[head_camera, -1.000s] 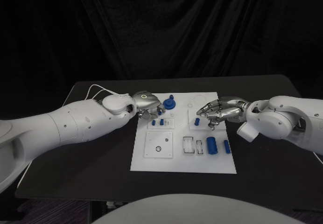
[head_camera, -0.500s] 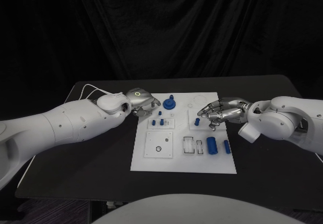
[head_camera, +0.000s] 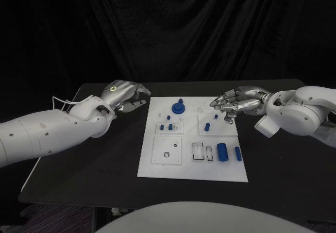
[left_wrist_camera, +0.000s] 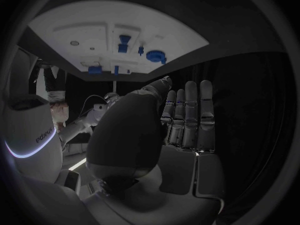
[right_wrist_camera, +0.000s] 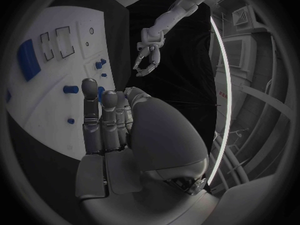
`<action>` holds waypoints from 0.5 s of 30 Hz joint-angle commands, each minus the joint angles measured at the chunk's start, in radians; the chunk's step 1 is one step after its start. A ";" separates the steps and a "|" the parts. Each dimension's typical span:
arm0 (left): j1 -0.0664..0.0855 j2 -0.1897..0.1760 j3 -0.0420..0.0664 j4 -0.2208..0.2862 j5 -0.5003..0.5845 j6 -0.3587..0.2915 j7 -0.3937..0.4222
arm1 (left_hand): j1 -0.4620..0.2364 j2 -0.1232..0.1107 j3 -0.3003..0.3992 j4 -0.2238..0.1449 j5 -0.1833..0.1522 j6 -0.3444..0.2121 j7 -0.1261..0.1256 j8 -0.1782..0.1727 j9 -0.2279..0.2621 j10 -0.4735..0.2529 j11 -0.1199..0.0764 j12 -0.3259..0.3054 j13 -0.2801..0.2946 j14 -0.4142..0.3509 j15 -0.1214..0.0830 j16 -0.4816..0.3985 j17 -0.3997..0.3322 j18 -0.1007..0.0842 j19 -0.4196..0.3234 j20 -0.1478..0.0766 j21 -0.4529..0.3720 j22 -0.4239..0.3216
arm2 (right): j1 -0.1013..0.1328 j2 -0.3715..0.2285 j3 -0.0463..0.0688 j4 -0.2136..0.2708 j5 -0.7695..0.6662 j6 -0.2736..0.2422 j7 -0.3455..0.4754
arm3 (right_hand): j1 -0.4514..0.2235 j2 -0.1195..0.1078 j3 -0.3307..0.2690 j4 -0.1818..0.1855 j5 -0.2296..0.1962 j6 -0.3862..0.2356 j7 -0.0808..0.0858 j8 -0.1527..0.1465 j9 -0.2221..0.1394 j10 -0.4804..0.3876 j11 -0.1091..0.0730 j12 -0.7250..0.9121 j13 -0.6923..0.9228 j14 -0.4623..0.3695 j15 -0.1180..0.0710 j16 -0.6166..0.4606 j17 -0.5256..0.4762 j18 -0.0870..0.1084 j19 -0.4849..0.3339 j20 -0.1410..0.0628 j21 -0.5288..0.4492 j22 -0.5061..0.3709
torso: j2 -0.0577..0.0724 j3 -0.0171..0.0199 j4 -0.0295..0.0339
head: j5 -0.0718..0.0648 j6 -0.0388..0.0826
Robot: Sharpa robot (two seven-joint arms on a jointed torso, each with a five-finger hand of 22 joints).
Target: Assemble the parts on the task board
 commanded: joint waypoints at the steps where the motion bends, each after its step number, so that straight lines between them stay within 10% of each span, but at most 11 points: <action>1: 0.004 -0.023 -0.002 0.043 0.330 -0.125 0.203 | -0.033 0.026 -0.003 0.038 0.074 0.046 0.003 0.012 0.000 -0.014 0.010 0.005 -0.016 -0.041 0.043 -0.109 -0.076 -0.027 -0.088 0.022 -0.082 -0.039 | 0.013 0.000 0.000 0.009 -0.199 -0.050 0.023 | 0.023 -0.021 0.024 -0.026 0.044 0.012 0.002 0.004 -0.005 -0.001 -0.002 -0.041 -0.031 -0.036 0.002 -0.042 -0.056 0.010 -0.028 -0.004 -0.031 0.025 | 0.006 -0.0010 -0.0010 | 0.009 0.000; 5: 0.005 -0.045 -0.003 0.086 0.564 -0.085 0.336 | -0.074 0.069 -0.049 0.116 0.131 0.101 0.013 0.004 -0.012 -0.007 0.054 -0.012 -0.098 -0.093 0.109 -0.304 -0.256 -0.039 -0.216 0.078 -0.286 -0.223 | 0.022 -0.002 0.000 0.013 -0.376 -0.083 0.042 | 0.040 -0.043 0.060 -0.062 0.043 0.001 0.007 -0.009 -0.022 -0.003 0.000 -0.111 -0.085 -0.030 0.001 -0.058 -0.094 0.009 -0.031 -0.007 0.002 0.029 | 0.009 -0.0061 -0.0013 | 0.012 0.000; 9: 0.006 -0.062 -0.003 0.129 0.843 0.071 0.472 | -0.103 0.098 -0.102 0.128 0.200 0.073 0.054 -0.026 -0.043 -0.054 0.153 -0.054 -0.165 -0.224 0.139 -0.429 -0.365 -0.042 -0.341 0.106 -0.287 -0.360 | 0.026 -0.007 0.000 0.010 -0.595 -0.119 0.044 | 0.033 -0.049 0.067 -0.078 0.021 0.002 0.010 -0.017 -0.033 -0.018 0.006 -0.162 -0.122 -0.009 0.003 -0.046 -0.092 0.004 -0.018 -0.006 0.050 0.035 | 0.008 -0.0089 -0.0007 | 0.008 0.000; 15: 0.006 -0.080 -0.004 0.199 1.216 0.385 0.601 | -0.121 0.172 -0.209 0.135 0.218 -0.044 0.076 -0.027 -0.131 -0.138 0.091 -0.114 -0.245 -0.397 0.080 -0.581 -0.504 0.008 -0.415 0.093 -0.285 -0.580 | 0.025 -0.027 0.000 0.003 -0.911 -0.204 0.025 | 0.015 -0.075 0.124 -0.072 -0.184 -0.052 -0.015 -0.057 -0.063 -0.085 0.027 -0.270 -0.189 0.038 0.017 -0.001 -0.064 -0.009 0.026 0.006 0.130 0.048 | 0.006 -0.0156 0.0025 | -0.004 0.000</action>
